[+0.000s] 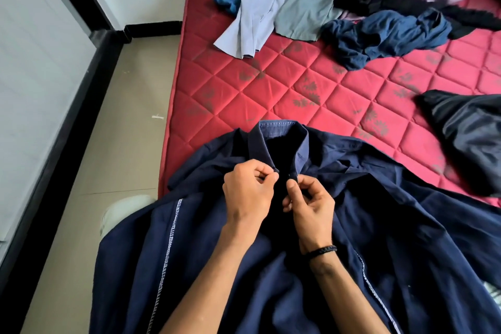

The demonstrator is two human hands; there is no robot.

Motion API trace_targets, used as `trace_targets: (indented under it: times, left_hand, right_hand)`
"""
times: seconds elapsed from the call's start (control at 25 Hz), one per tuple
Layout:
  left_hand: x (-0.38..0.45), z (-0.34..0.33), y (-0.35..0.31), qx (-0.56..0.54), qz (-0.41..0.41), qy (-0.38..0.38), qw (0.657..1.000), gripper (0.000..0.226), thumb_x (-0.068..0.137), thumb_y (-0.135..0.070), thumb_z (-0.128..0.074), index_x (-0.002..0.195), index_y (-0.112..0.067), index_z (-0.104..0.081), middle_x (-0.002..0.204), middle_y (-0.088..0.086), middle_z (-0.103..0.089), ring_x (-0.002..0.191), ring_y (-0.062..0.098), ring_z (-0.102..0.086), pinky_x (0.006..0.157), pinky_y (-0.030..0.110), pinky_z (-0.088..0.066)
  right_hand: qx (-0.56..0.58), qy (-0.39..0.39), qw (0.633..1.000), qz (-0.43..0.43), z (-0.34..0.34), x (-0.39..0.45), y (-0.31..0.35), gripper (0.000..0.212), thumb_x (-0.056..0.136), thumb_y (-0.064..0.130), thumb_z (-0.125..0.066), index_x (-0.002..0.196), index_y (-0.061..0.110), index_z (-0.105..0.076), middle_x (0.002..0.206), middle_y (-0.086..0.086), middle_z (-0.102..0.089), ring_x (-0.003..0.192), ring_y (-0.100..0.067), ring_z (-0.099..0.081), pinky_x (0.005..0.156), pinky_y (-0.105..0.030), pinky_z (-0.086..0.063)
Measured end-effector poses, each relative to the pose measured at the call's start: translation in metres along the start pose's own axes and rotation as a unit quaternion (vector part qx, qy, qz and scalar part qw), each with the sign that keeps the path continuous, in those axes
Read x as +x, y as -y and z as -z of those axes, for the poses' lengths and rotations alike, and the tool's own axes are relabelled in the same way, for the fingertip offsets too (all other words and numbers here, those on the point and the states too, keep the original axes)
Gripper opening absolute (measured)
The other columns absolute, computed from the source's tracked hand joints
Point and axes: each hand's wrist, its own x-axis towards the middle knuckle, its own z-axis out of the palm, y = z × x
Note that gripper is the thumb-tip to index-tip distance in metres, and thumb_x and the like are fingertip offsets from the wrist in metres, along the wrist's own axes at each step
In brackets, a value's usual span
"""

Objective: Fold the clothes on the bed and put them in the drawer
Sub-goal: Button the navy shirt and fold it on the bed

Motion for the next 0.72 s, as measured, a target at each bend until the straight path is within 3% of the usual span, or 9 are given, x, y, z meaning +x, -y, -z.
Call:
trace_targets:
  times: [0.24, 0.44, 0.56, 0.72]
  left_hand:
    - [-0.003, -0.018, 0.009, -0.103, 0.028, 0.031, 0.994, 0.007, 0.082, -0.018, -0.080, 0.087, -0.024, -0.079, 0.077, -0.012, -0.076, 0.073, -0.002, -0.072, 0.074, 0.031, -0.062]
    - [0.007, -0.022, 0.017, -0.206, 0.086, 0.058, 0.973, 0.010, 0.087, -0.012, -0.078, 0.095, -0.018, -0.079, 0.084, -0.002, -0.079, 0.077, 0.012, -0.076, 0.072, 0.035, -0.063]
    - [0.011, -0.020, 0.021, -0.235, 0.101, 0.090, 0.963, 0.011, 0.089, -0.010, -0.078, 0.098, -0.015, -0.079, 0.084, 0.002, -0.079, 0.068, 0.006, -0.070, 0.061, 0.024, -0.056]
    - [0.009, -0.018, 0.025, -0.266, 0.115, 0.107, 0.951, 0.011, 0.090, -0.011, -0.078, 0.099, -0.015, -0.078, 0.084, 0.004, -0.079, 0.065, 0.003, -0.065, 0.061, 0.019, -0.054]
  right_hand:
    - [0.030, 0.028, 0.999, -0.017, -0.005, 0.006, 0.000, 0.009, 0.096, 0.002, -0.068, 0.096, 0.002, -0.059, 0.086, -0.011, -0.066, 0.072, -0.017, -0.070, 0.063, -0.026, -0.058]
    - [0.058, 0.068, 0.994, -0.065, -0.005, 0.022, 0.014, 0.009, 0.091, -0.002, -0.072, 0.092, 0.002, -0.064, 0.079, -0.006, -0.067, 0.073, -0.020, -0.069, 0.072, -0.031, -0.062]
    - [0.045, 0.111, 0.990, -0.079, 0.007, 0.032, 0.017, 0.010, 0.087, 0.002, -0.077, 0.094, -0.002, -0.071, 0.082, -0.010, -0.073, 0.077, -0.023, -0.070, 0.080, -0.035, -0.061]
    - [0.030, 0.117, 0.990, -0.072, 0.011, 0.031, 0.013, 0.015, 0.086, 0.003, -0.079, 0.097, -0.006, -0.074, 0.088, -0.021, -0.076, 0.075, -0.019, -0.070, 0.069, -0.026, -0.059]
